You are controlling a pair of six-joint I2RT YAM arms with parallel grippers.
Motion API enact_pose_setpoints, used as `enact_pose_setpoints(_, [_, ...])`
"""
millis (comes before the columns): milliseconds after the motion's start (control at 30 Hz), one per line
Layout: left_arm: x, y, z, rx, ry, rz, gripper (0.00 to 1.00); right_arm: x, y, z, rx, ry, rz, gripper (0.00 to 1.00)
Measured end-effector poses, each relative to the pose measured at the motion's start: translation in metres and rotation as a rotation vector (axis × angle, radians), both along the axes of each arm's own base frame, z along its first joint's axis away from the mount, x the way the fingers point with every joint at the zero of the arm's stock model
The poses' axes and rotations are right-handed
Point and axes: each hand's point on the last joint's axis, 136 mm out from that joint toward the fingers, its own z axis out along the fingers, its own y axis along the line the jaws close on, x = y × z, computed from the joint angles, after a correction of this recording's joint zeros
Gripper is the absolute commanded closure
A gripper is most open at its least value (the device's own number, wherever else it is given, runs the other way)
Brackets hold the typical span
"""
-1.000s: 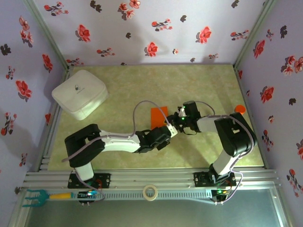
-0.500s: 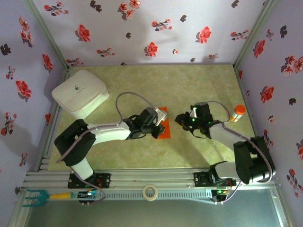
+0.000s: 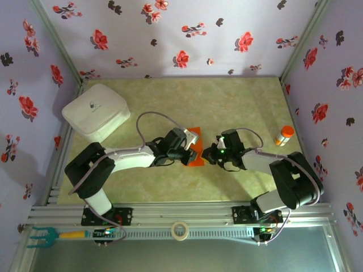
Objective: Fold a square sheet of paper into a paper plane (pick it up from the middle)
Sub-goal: Fold the triangle a second time at the center of the table.
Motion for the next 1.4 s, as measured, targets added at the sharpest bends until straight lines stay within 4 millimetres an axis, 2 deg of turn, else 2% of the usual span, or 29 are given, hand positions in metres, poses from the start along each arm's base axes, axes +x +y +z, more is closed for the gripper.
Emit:
enact_pose_setpoints(267, [0.0,0.004,-0.005,0.024,0.006,0.005,0.92,0.011,0.009,0.006,0.057,-0.022,-0.009,0.98])
enact_pose_setpoints(567, [0.003,0.008,-0.019,0.057,0.021,0.016,0.87,0.013,0.012,0.007,0.07,-0.026,-0.007,0.98])
enact_pose_setpoints(733, [0.004,0.01,-0.024,0.066,0.027,0.02,0.87,0.012,0.012,0.005,0.069,-0.02,-0.006,0.98])
enact_pose_setpoints(800, [0.005,0.01,-0.024,0.067,0.026,0.02,0.91,0.012,0.012,0.005,0.069,-0.02,-0.006,0.98])
enact_pose_setpoints(1000, [0.007,0.011,-0.024,0.067,0.024,0.023,0.94,0.011,0.011,0.004,0.063,-0.015,-0.004,0.98])
enact_pose_setpoints(1400, [0.008,0.011,-0.025,0.062,0.032,0.02,0.9,0.003,0.015,-0.008,0.046,0.031,0.02,0.98])
